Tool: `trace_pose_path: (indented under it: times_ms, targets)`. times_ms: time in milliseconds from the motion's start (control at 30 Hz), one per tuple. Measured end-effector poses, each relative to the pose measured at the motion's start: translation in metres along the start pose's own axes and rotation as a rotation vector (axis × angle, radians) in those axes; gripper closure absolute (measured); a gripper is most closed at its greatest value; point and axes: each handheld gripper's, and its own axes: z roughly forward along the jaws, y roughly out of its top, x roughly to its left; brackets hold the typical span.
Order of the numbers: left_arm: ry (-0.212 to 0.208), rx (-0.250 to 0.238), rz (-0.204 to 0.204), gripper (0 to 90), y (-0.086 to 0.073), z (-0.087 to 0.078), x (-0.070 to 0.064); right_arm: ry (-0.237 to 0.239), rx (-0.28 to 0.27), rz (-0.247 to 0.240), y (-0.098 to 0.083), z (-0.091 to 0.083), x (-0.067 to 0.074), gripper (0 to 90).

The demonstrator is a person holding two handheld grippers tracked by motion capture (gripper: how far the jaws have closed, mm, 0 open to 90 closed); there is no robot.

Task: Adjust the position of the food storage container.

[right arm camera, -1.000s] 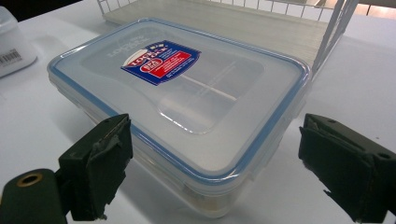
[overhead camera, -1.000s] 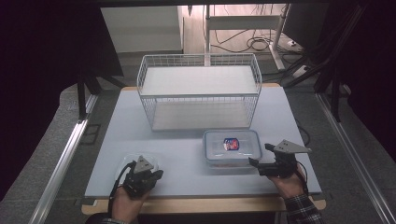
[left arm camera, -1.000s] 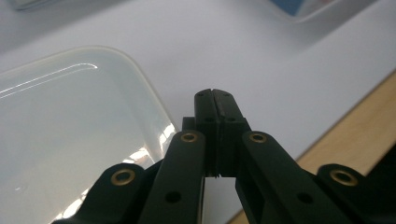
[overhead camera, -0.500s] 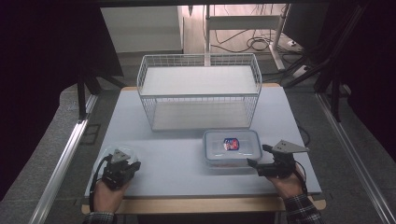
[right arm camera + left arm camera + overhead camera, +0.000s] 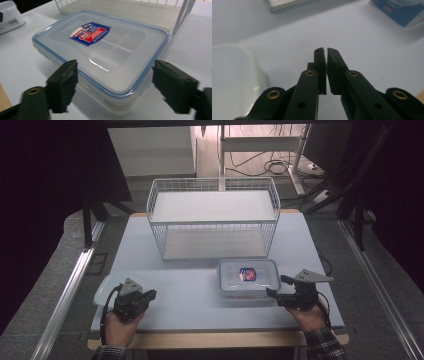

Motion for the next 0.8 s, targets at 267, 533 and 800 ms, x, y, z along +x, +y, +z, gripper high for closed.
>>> trace_pose_path:
  times_ms: [267,533,800]
  targets:
    - [-0.097,-0.007,0.026,89.7,0.009,0.026,-0.014,-0.051,-0.03,-0.057,0.012,-0.018,0.0,69.6]
    - [-0.153,-0.052,0.062,89.4,0.021,0.043,-0.023,-0.157,0.005,-0.054,0.017,-0.016,-0.016,89.4]
    - [-0.19,-0.062,0.101,88.4,0.039,0.068,-0.035,-0.165,0.081,-0.018,0.015,0.009,-0.037,89.3]
